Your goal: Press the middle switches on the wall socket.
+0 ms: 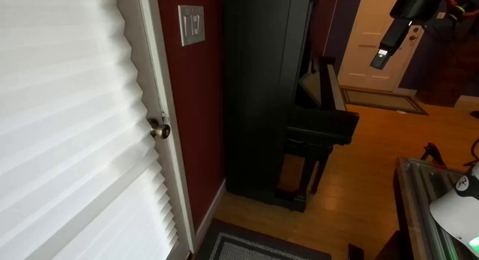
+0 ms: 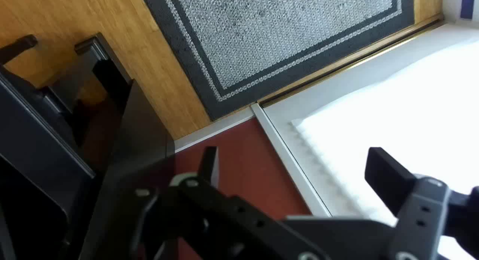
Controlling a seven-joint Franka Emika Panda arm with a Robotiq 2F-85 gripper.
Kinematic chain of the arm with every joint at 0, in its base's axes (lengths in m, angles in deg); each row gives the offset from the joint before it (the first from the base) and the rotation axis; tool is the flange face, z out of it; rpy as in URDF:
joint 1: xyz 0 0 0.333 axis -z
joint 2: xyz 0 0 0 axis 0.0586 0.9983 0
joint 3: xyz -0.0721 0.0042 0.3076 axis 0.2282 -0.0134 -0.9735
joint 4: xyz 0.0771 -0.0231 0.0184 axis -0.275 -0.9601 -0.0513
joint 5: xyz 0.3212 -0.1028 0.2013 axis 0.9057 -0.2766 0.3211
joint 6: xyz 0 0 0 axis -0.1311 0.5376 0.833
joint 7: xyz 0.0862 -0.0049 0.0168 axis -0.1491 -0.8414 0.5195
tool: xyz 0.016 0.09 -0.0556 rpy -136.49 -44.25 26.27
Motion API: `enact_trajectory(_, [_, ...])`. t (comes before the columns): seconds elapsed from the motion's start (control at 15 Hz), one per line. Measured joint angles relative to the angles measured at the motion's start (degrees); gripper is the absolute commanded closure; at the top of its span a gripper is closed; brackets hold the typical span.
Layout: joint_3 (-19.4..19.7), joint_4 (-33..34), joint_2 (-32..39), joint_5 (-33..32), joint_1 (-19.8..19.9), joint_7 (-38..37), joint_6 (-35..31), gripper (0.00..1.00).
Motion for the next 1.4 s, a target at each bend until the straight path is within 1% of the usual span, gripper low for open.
enact_trajectory(0.93, [-0.05, 0.10, 0.15, 0.25, -0.04, 0.00, -0.12, 0.00])
enact_trajectory(1.13, [0.14, 1.35, 2.66, 3.46, -0.84, 0.00, -4.10, 0.00])
enact_trajectory(1.4, [1.08, 5.86, 10.77, 8.77, -4.39, 1.14, -12.06, 0.00])
